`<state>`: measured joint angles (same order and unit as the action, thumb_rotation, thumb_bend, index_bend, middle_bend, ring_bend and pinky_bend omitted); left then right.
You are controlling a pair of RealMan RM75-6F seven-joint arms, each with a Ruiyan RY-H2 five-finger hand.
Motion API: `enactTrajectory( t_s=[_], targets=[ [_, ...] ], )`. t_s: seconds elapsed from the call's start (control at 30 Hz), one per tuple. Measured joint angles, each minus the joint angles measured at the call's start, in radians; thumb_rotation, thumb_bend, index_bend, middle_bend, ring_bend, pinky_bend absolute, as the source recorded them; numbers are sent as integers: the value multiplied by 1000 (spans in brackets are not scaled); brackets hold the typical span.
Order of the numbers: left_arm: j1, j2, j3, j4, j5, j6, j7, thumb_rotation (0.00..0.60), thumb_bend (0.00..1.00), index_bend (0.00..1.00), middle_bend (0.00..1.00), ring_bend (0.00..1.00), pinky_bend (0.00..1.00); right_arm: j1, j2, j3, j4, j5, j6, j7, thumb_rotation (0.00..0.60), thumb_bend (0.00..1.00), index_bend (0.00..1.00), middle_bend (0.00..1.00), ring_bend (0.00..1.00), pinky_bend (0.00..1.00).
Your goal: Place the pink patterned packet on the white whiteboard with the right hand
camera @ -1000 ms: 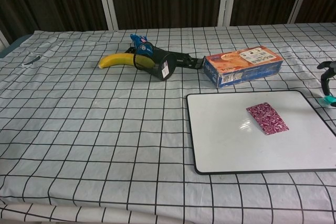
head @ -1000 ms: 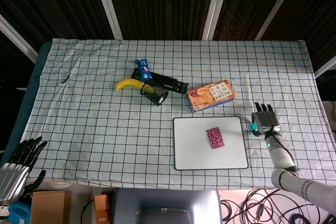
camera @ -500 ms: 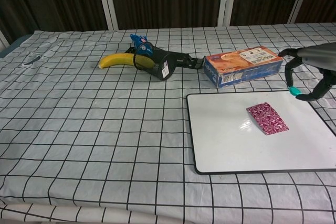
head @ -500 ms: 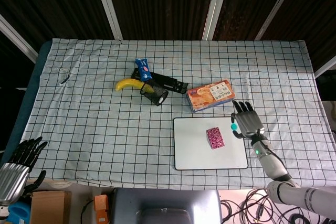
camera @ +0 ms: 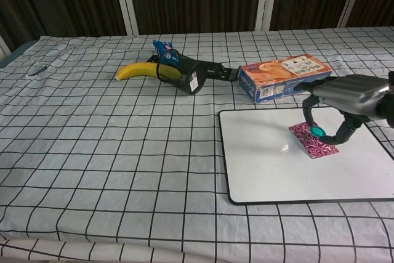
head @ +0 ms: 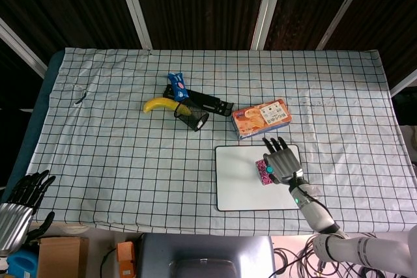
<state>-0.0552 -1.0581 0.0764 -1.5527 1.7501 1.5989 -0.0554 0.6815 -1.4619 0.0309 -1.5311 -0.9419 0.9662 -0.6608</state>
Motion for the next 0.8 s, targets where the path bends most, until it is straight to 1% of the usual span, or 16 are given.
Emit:
enactTrajectory(
  t_s=[0.07, 0.17, 0.23, 0.43, 0.53, 0.57, 0.67, 0.7, 0.77, 0.8],
  targets=[
    [0, 0, 0, 0, 0, 1, -1, 600, 399, 0, 0, 5, 93, 0, -4, -4, 6, -2, -3, 1, 600, 272, 278, 0, 0, 1],
    [0, 0, 0, 1, 0, 2, -3, 600, 399, 0, 0, 5, 93, -2, 0, -5, 2, -3, -4, 8, 600, 273, 168, 0, 0, 1],
    [1, 0, 0, 1, 1, 2, -3, 600, 400, 0, 0, 5, 93, -4, 5, -5, -3, -8, -2, 15, 600, 272, 131, 0, 0, 1],
    [2, 0, 0, 2, 4, 6, -3, 600, 400, 0, 0, 5, 93, -14, 22, -9, -25, -33, 15, 30, 600, 272, 140, 0, 0, 1],
    [5, 1, 0, 6, 4, 13, -10, 600, 399, 0, 0, 5, 93, -35, 45, -20, -56, -77, 50, 49, 600, 272, 113, 0, 0, 1],
    [5, 1, 0, 7, 4, 14, -13, 600, 399, 0, 0, 5, 93, -47, 56, -28, -70, -101, 69, 58, 600, 272, 91, 0, 0, 0],
    [6, 2, -1, 9, 1, 16, -19, 600, 400, 0, 0, 5, 94, -114, 105, -75, -114, -216, 179, 91, 600, 272, 55, 0, 0, 0],
    [6, 2, -1, 9, 1, 17, -19, 600, 399, 0, 0, 6, 94, -153, 125, -101, -125, -271, 242, 106, 600, 272, 52, 0, 0, 0],
    [9, 2, -2, 8, 0, 21, -21, 600, 399, 0, 0, 5, 94, -222, 151, -137, -132, -347, 351, 135, 600, 272, 41, 0, 0, 0],
    [11, 2, -3, 8, -2, 23, -21, 600, 399, 0, 0, 5, 94, -273, 166, -159, -130, -387, 430, 161, 600, 272, 36, 0, 0, 0]
  ],
)
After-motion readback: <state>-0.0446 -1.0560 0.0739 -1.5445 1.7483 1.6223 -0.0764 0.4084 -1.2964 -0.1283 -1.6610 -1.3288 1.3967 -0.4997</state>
